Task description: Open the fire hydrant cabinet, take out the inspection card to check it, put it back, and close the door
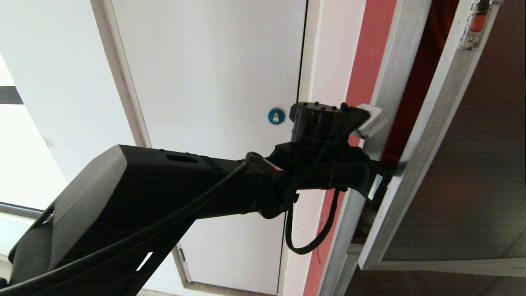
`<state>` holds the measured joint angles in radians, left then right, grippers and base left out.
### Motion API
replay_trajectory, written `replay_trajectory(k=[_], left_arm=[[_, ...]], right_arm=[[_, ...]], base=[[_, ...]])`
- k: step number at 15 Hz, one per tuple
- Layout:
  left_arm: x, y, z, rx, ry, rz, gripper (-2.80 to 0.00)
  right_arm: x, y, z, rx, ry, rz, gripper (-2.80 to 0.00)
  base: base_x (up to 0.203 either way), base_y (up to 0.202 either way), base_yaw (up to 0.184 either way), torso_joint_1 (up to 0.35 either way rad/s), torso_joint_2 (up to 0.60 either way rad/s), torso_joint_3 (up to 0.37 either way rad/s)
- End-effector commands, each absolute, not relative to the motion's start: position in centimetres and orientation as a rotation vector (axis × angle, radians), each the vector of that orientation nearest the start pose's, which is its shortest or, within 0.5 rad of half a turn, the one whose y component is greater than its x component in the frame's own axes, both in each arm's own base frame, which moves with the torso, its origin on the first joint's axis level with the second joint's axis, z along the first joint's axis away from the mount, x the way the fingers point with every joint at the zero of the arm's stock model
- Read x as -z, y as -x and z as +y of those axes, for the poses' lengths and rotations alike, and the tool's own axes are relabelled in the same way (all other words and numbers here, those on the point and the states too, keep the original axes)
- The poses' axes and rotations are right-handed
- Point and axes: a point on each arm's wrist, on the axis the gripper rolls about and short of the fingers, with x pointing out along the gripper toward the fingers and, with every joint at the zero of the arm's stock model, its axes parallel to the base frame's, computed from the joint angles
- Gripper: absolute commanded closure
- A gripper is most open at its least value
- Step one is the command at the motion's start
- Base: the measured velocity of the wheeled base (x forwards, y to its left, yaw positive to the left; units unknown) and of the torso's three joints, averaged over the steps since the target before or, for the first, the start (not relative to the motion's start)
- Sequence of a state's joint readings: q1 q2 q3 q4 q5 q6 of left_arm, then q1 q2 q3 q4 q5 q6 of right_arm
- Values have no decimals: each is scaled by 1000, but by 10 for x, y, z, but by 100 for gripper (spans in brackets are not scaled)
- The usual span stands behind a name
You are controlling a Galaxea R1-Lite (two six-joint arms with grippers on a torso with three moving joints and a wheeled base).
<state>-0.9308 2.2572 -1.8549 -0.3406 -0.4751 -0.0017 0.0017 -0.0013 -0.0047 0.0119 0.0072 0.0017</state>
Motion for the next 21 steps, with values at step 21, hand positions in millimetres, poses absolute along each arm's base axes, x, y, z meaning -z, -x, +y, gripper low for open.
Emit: replay_trajectory(k=[21], left_arm=[[-240,-178,-407,1618,12,87,0]], right_arm=[[-75,23,0,-10,-2,5,0]], base=[[0,0,0,0,0,0]])
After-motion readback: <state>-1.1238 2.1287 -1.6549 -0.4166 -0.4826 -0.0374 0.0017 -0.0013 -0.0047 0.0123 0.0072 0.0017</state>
